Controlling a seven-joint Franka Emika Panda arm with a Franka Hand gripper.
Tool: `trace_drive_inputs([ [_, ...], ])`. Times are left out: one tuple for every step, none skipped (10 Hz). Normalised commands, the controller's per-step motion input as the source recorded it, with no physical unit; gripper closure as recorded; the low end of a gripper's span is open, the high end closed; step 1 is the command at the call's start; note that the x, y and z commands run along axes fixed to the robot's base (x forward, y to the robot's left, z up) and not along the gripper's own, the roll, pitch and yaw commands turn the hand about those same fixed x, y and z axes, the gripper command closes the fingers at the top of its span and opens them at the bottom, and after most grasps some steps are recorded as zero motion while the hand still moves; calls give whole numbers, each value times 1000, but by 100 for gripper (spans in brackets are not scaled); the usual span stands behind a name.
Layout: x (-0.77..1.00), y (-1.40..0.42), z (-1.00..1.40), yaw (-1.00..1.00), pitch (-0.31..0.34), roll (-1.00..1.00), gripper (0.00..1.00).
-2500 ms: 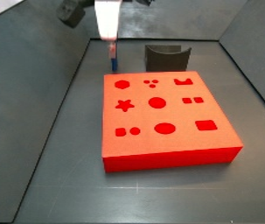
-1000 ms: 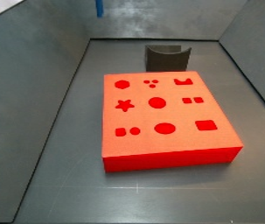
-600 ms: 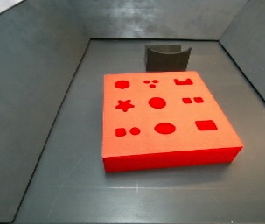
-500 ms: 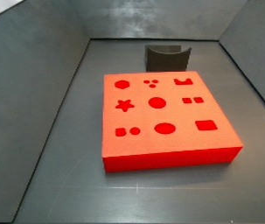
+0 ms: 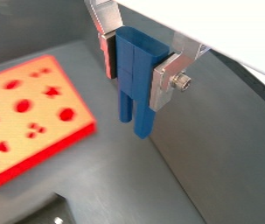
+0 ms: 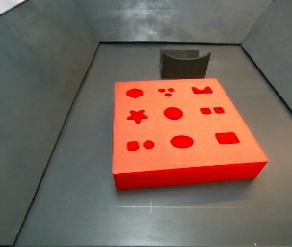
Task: Pick up the square-circle object. Move up. Rotate the square-circle object. Move to above the board. Insert the square-circle object.
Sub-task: Move to above the board.
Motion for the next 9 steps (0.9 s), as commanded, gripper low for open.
trace_drive_inputs([
  [338,-1000,192,1000,43,-55,100],
  [352,-1000,196,1000,46,-56,100],
  [355,-1000,196,1000,48,-54,100],
  [364,-1000,197,1000,53,-51,100],
  [372,-1000,199,1000,57,-55,100],
  [387,-1000,202,1000,64,-48,100],
  [402,-1000,205,1000,71,-43,100],
  [412,-971,202,1000,81,-39,100],
  [347,-766,163,1000,91,-38,100],
])
